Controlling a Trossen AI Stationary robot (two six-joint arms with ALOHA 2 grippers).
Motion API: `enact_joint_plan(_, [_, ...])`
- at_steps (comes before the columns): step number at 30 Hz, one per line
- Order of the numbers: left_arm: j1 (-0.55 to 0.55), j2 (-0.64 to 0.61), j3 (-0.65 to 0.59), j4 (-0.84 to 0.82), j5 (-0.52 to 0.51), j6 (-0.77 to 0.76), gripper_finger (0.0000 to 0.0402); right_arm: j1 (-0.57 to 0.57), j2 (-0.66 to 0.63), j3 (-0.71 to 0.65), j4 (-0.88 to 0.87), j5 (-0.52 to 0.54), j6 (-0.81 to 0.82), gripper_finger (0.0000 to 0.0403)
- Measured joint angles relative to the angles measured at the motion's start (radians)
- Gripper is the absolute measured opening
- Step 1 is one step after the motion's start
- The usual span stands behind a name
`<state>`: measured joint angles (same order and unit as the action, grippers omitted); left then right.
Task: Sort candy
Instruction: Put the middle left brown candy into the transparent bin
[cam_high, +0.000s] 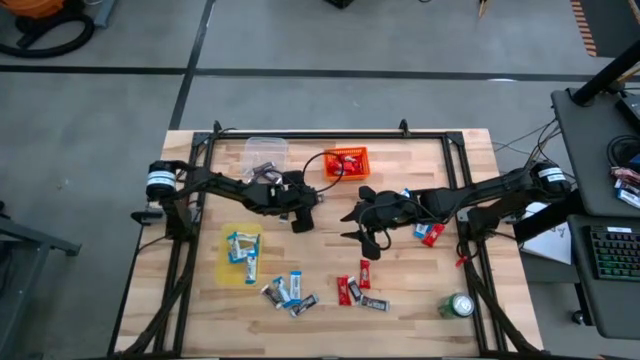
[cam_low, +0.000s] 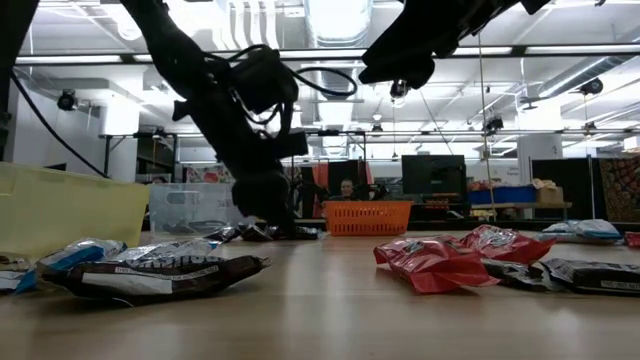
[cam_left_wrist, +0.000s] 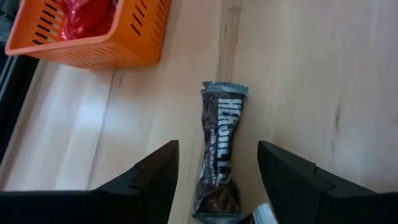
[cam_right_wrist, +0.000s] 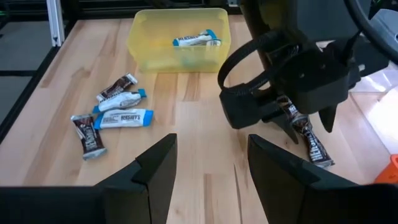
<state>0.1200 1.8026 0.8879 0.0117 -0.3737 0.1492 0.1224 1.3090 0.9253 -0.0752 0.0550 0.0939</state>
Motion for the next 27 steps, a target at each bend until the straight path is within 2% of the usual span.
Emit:
enact_joint_plan(5, [0.0,0.015,0.0,0.0,0.0,-0.003,0.019,0.0,0.0,0.0,0.003,0.0,0.0,0.0183])
enact_joint_plan(10, [0.0,0.027,0.0,0.003,0.0,-0.026,0.0153,0.0,0.001,0.0,0.006,0.0,0.0,0.0183])
enact_joint_plan(21, [-0.014,0.027,0.007,0.005,0.0,-0.079,0.0016,0.0,0.001,0.0,0.006,-0.001,0.013,0.0183])
enact_joint_plan(27, [-0.071,-0.029,0.018,0.006,0.001,-0.097,0.001,0.0,0.002,0.0,0.007,-0.001,0.013,0.0183])
